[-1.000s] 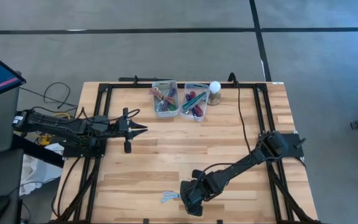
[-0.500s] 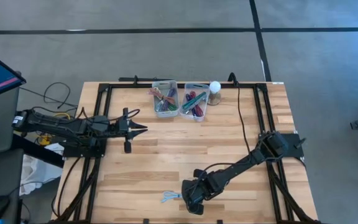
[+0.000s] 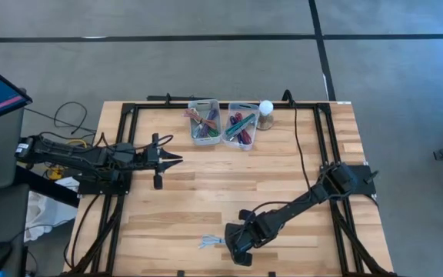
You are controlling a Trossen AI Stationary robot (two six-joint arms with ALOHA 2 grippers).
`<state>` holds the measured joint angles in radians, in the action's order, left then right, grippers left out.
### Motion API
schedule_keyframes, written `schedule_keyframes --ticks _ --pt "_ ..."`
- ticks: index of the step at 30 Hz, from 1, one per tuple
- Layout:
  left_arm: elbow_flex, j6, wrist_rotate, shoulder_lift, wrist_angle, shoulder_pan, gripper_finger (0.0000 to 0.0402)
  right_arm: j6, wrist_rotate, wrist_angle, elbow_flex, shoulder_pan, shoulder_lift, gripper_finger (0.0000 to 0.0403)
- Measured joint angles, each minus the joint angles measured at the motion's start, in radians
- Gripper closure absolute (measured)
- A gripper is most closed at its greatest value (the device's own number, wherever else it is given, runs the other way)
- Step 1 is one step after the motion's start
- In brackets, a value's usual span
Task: Pick & Place USB Port
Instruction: Put the blue charger cable into the white bin
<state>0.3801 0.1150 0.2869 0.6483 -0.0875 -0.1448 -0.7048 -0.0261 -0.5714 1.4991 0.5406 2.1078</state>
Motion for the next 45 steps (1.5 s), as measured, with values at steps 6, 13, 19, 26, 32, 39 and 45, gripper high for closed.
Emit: schedule_keyframes --ticks 6,13,19,26,32,39,45 --pt "0.000 0.000 0.000 0.000 0.000 0.000 0.0357 0.008 -0.090 -0.058 -0.001 -0.028 -0.056 0.0402" --pt "0.000 0.000 0.000 0.000 0.000 0.000 0.0357 0.007 -0.290 -0.087 0.001 -0.112 -0.166 0.0402" --pt "0.000 0.000 0.000 0.000 0.000 0.000 0.0357 0.007 -0.414 -0.145 0.001 -0.209 -0.221 0.0403" --pt "0.000 0.000 0.000 0.000 0.000 0.000 0.0357 0.057 -0.469 -0.133 0.001 -0.357 -0.232 0.0403" --pt "0.000 0.000 0.000 0.000 0.000 0.000 0.0357 0.120 -0.476 -0.039 0.001 -0.477 -0.232 0.0403" --pt "0.000 0.000 0.000 0.000 0.000 0.000 0.0357 0.210 -0.453 0.161 0.001 -0.584 -0.231 0.0403" --pt "0.000 0.000 0.000 0.000 -0.001 0.000 0.0357 0.216 -0.443 0.221 0.001 -0.662 -0.222 0.0403"
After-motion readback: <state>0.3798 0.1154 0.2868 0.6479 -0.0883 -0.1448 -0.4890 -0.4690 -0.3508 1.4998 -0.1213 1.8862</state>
